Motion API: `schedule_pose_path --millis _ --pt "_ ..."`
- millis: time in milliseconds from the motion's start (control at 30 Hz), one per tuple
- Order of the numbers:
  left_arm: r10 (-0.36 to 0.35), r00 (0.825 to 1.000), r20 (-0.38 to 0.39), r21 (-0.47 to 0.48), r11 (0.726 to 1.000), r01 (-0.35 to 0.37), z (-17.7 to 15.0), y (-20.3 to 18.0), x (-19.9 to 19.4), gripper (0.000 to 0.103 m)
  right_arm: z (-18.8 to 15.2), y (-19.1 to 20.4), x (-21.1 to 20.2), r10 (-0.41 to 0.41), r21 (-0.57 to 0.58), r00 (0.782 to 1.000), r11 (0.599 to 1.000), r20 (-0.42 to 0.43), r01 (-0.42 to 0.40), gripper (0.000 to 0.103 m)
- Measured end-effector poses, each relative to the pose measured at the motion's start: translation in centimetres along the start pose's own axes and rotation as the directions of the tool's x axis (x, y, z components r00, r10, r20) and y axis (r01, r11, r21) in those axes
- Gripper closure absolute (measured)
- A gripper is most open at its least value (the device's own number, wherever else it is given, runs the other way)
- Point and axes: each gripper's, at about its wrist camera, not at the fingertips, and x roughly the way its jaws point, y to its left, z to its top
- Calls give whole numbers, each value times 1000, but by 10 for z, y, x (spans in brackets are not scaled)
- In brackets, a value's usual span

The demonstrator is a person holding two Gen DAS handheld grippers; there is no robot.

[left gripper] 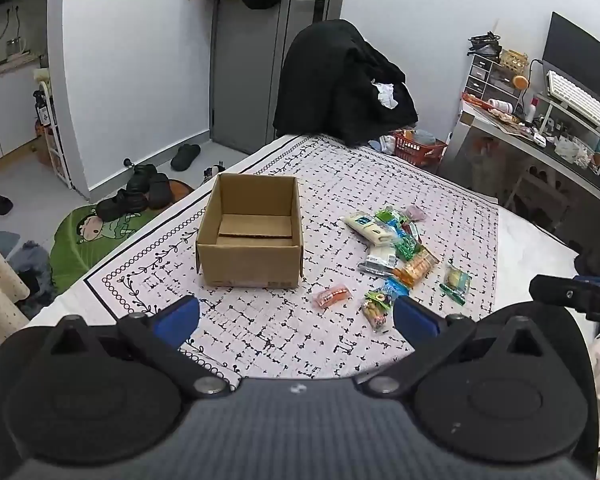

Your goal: Organize snacks

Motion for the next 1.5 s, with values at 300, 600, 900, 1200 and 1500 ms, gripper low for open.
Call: schedule_pose_path --millis 300,600,900,1200,1500 --pt "-7 1000 10 3 1000 7 0 1 -8 0 -2 4 -5 13 20 1000 1000 -10 -13 0" --pt "-9 1000 13 0 1000 9 -3 1 -10 0 0 8 -7 11 -10 1000 1000 -17 -11 0" --pt "-13 1000 10 1 1000 13 -6 -1 -9 0 -1 8 -7 -1 -13 1000 1000 -22 0 0" --pt "-17 1000 7 3 1000 16 -6 -2 -7 0 -3 5 -5 -4 -10 1000 1000 -30 4 0" --pt "-20 1000 7 6 1000 20 -6 -3 -8 0 -1 6 -8 -7 -17 1000 1000 -25 7 0"
